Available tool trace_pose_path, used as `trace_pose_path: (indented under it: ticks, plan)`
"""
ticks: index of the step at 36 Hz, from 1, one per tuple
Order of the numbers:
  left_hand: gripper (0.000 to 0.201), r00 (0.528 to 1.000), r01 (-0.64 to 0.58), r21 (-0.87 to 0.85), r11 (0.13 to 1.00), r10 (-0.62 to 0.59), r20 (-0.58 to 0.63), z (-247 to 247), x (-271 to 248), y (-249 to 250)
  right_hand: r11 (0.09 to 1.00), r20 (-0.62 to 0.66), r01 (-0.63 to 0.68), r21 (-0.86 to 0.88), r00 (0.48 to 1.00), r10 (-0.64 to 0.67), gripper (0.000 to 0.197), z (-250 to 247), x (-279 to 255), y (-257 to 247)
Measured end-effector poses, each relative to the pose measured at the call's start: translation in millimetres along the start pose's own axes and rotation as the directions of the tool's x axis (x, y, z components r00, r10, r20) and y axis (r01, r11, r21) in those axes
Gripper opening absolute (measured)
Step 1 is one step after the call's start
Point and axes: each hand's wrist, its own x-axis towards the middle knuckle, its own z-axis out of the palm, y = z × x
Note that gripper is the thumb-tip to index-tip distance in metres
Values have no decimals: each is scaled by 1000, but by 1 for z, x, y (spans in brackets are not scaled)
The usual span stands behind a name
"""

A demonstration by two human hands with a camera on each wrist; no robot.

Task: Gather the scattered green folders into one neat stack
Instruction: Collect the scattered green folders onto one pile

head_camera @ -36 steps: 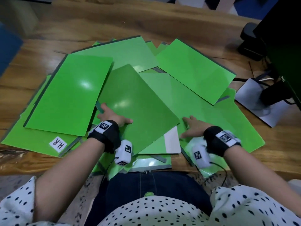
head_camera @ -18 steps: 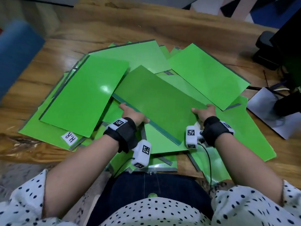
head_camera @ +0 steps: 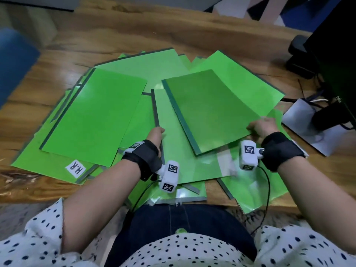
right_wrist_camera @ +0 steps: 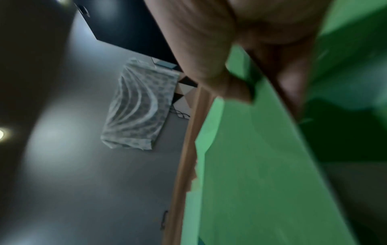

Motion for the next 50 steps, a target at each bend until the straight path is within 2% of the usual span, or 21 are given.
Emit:
trace_pose_path:
  ticks: [2, 4, 6, 9, 11, 15, 17, 19, 20, 23, 25, 27, 28, 30, 32, 35, 38, 42, 45, 47, 50]
  plan:
    - [51, 999, -4, -14, 1000, 5, 38, 1, -10, 6, 986, 152, -73, -150, 984, 96, 17, 4, -1, 12]
    - [65, 999, -32, 16, 999, 31, 34, 0, -15, 8, 928, 270, -84, -363, 944, 192, 12, 3, -10, 23]
    - [74, 997, -74, 59, 996, 75, -23, -1, -14, 10, 829, 347, -17, -559, 903, 252, 20, 2, -22, 30]
    - [91, 984, -107, 181, 978, 131, -123, -1, -12, 10, 685, 418, 123, -718, 863, 284, 26, 3, -40, 36]
    - [93, 968, -131, 277, 952, 182, -170, 1, -9, 8, 603, 459, 209, -770, 838, 297, 29, 7, -48, 37]
    - [76, 940, -127, 429, 895, 247, -237, 0, -9, 4, 498, 496, 309, -810, 814, 302, 40, 18, -53, 38]
    - [72, 920, -129, 454, 882, 277, -277, -4, -11, 6, 501, 498, 311, -808, 815, 296, 44, 21, -51, 35]
    - [73, 904, -145, 457, 877, 306, -300, -9, -13, 10, 601, 479, 260, -756, 845, 237, 42, 22, -40, 28]
    - [73, 898, -146, 461, 875, 313, -309, -13, -12, 12, 655, 437, 228, -720, 882, 174, 40, 22, -32, 23]
    - [71, 884, -145, 486, 862, 334, -328, -25, -11, 18, 779, 205, 151, -608, 978, -30, 39, 18, -5, 4]
    - [70, 877, -138, 514, 847, 346, -335, -31, -10, 20, 848, 62, 85, -523, 996, -61, 53, 12, 12, -6]
    - [70, 871, -132, 533, 836, 355, -340, -36, -8, 22, 864, -18, 5, -503, 1000, -16, 71, 6, 28, -11]
    - [71, 869, -130, 538, 833, 357, -343, -37, -8, 22, 860, 6, -1, -510, 1000, 4, 70, 4, 32, -12]
    - [73, 868, -124, 543, 831, 356, -347, -40, -7, 23, 796, 80, 75, -601, 996, -33, 44, 0, 31, -14]
    - [76, 868, -114, 547, 829, 351, -351, -43, -6, 24, 634, 135, 154, -758, 988, -78, 32, -2, 31, -16]
    - [79, 869, -102, 548, 830, 342, -357, -47, -4, 24, 400, 242, 275, -874, 961, -131, 66, 2, 29, -21]
    - [79, 871, -101, 546, 832, 339, -356, -48, -2, 24, 299, 230, 234, -925, 972, -51, 84, 11, 34, -19]
    - [79, 870, -102, 556, 825, 345, -352, -51, 0, 24, 404, 185, 177, -897, 982, -20, 75, 15, 42, -10]
    - [75, 868, -109, 557, 823, 352, -350, -52, 1, 25, 417, 169, 159, -895, 986, -13, 69, 14, 46, -8]
    - [74, 864, -112, 564, 818, 360, -352, -52, 0, 27, 385, 152, 150, -911, 988, -24, 66, 11, 47, -8]
    - [74, 863, -116, 572, 812, 368, -347, -51, -1, 28, 451, 155, 151, -880, 988, -28, 67, 9, 53, -8]
